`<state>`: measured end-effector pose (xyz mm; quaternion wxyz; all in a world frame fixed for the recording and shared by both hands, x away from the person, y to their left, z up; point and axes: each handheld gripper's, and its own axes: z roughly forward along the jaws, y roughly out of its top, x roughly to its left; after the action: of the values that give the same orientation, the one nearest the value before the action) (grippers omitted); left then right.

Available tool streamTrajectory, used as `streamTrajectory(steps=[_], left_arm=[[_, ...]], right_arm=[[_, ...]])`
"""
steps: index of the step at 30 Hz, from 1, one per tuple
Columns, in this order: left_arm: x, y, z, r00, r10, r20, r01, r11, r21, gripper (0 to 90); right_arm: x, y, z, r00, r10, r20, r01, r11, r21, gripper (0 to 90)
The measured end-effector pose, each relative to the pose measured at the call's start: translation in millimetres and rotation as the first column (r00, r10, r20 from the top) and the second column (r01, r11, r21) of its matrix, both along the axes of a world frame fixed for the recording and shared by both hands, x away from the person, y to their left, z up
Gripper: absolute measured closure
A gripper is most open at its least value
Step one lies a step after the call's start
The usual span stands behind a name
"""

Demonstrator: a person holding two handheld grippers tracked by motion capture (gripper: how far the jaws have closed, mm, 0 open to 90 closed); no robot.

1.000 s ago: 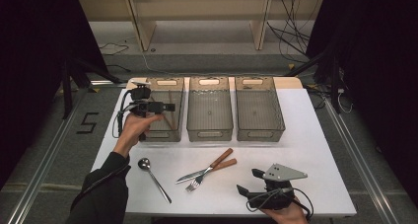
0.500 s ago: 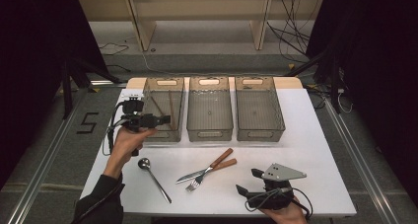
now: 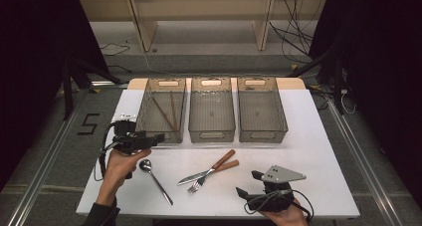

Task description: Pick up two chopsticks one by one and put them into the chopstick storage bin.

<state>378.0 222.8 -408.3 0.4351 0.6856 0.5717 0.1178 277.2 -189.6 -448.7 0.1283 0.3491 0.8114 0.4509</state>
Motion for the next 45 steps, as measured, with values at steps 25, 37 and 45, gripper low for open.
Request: streamTrajectory(steps=[25,37,45], left_arm=[[-31.7,2.4,-19.4,0.9964,-0.056,0.064,0.057,0.9984,-0.007,16.8],[-38.1,4.0,-18.8,0.9921,-0.083,0.094,0.081,0.9964,0.023,16.8],[-39.1,1.5,-19.1,0.9916,-0.084,0.098,0.08,0.9962,0.034,16.8]], right_arm=[[10.8,50.3,1.5,0.9973,0.072,-0.014,-0.072,0.997,-0.008,27.0],[14.0,70.3,-2.1,0.9942,0.104,-0.026,-0.105,0.994,-0.021,27.0],[13.9,72.7,-3.6,0.9937,0.108,-0.029,-0.109,0.994,-0.025,27.0]])
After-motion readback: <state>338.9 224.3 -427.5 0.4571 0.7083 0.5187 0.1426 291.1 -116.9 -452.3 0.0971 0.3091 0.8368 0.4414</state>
